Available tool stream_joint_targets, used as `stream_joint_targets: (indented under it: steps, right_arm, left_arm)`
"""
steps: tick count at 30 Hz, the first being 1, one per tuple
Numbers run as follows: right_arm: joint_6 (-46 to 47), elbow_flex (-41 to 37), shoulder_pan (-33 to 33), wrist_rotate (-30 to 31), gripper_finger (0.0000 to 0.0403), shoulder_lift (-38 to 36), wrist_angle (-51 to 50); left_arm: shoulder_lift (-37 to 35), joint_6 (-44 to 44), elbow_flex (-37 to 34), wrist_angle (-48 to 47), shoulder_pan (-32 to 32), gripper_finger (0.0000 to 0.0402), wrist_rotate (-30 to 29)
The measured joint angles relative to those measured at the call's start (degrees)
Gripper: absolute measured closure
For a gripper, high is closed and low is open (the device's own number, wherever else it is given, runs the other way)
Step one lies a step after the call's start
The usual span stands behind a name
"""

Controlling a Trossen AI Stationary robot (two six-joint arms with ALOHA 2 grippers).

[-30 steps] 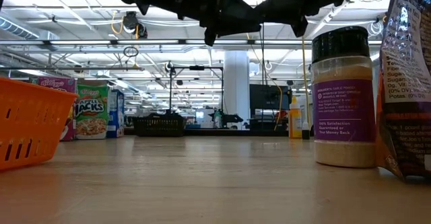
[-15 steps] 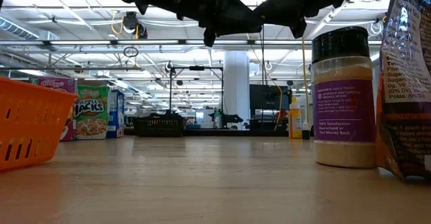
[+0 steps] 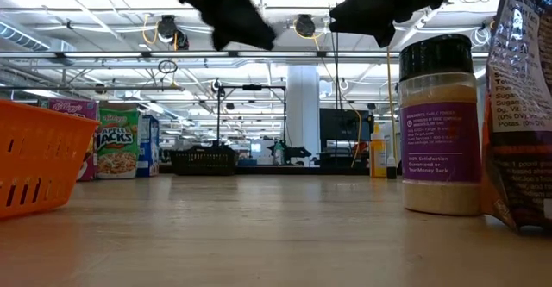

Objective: Pick & Place Kitchen Items
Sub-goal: Put the small brown food coloring bottle into the orange bin

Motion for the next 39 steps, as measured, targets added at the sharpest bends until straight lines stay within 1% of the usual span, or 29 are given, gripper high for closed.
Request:
stream_joint_targets:
  steps: [5, 9, 14, 18, 22, 25, 32, 39]
  right_arm:
    - [-0.5, 0.0, -0.1, 0.0, 0.0273, 0.0, -0.2]
    - [-1.0, 0.0, -0.2, 0.0, 0.0273, 0.0, -0.5]
    - [-1.0, 0.0, -0.2, 0.0, 0.0273, 0.0, -0.7]
    - [-1.0, 0.0, -0.2, 0.0, 0.0273, 0.0, -0.8]
    - [-1.0, 0.0, -0.2, 0.0, 0.0273, 0.0, -0.8]
    - [-1.0, 0.0, -0.2, 0.0, 0.0273, 0.0, -0.8]
    - [-1.0, 0.0, -0.2, 0.0, 0.0273, 0.0, -0.8]
    - [-1.0, 0.0, -0.2, 0.0, 0.0273, 0.0, -0.8]
  left_arm:
    - [-5.6, -3.5, 0.0, -13.4, -3.9, 0.0361, 0.5]
    - [-8.2, -7.6, 0.0, -21.9, -7.9, 0.0352, 0.6]
    - [-8.6, -12.9, -0.1, -26.2, -13.6, 0.0347, 1.4]
    - [-7.7, -16.1, 0.0, -26.6, -18.0, 0.0357, 4.6]
    - [-7.0, -18.5, 0.0, -26.2, -22.1, 0.0354, 4.9]
    - [-6.2, -22.4, 0.0, -26.1, -24.6, 0.0348, 5.0]
    - [-3.1, -29.0, 0.0, -24.8, -28.9, 0.0356, 4.8]
    - [-0.4, -35.2, 0.0, -25.2, -31.2, 0.0343, 6.0]
